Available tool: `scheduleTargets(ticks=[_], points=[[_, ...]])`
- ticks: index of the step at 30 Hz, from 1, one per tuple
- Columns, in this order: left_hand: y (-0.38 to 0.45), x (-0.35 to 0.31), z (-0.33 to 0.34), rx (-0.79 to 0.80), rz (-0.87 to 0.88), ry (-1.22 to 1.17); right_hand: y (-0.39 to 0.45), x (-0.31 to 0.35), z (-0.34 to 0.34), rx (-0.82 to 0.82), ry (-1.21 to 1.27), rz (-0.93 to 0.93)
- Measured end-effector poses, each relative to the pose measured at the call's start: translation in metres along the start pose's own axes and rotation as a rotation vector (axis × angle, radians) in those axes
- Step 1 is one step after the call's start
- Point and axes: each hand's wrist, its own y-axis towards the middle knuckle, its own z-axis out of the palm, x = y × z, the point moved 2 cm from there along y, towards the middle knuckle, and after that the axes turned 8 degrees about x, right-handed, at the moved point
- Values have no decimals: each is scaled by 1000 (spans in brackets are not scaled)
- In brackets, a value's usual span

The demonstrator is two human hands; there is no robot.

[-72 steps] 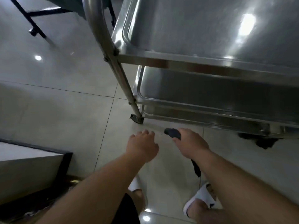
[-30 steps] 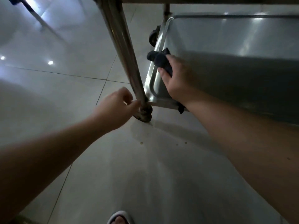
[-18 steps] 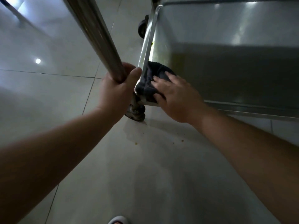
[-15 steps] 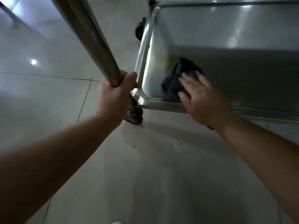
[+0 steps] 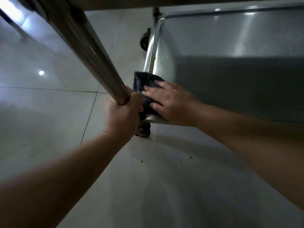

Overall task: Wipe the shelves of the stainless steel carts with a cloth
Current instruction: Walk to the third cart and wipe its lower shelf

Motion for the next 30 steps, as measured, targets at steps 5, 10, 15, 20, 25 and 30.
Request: scheduleTargets(ticks=[5, 10, 15, 20, 25, 30], points=[[1, 2, -1, -61, -32, 24, -31, -90, -35, -64, -57, 41], [1, 2, 0, -50, -36, 5, 40, -134, -77, -226, 74, 666], [1, 4, -1, -6, -8, -12, 92, -57, -55, -169, 120, 447], [2, 8, -2, -2, 16, 3, 21, -24, -18, -53, 34, 36], [2, 9, -1, -19, 4, -20, 3, -68, -39, 146, -100, -136], [2, 6, -3, 24, 0, 29, 106, -111, -86, -60, 97, 530]])
